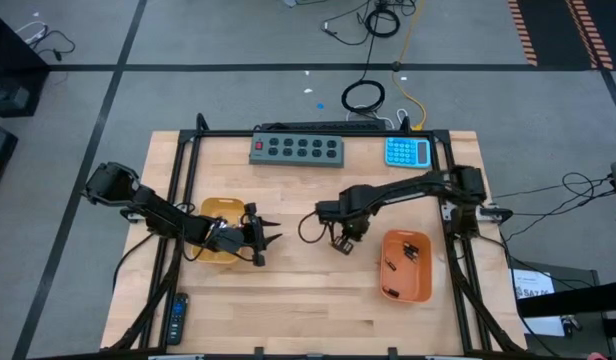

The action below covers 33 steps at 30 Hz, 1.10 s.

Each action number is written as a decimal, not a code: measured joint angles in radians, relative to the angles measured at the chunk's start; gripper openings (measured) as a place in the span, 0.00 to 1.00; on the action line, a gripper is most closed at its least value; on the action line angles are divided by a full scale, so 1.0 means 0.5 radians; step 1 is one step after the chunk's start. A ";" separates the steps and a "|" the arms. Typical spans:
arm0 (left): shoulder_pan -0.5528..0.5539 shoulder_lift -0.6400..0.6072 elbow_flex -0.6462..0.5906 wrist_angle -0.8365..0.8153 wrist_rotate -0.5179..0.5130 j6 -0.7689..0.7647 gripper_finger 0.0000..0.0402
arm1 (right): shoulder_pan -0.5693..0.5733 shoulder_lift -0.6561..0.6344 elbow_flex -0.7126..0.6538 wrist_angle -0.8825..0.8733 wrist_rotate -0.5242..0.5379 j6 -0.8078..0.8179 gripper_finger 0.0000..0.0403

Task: Sort batteries
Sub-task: Put the black battery into the orange bin, then return to Home Position

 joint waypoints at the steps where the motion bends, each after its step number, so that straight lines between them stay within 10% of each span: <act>1: 0.000 0.000 0.000 0.000 0.000 0.000 0.36 | 0.012 -0.047 -0.001 0.023 0.001 0.026 0.01; 21: -0.007 -0.019 0.038 -0.031 0.024 -0.146 0.36 | 1.042 -0.843 -0.739 0.287 0.593 1.714 0.01; 33: -0.100 -0.393 0.044 -0.172 -0.007 -0.186 0.36 | 1.237 -0.906 -1.055 0.358 0.754 1.930 0.30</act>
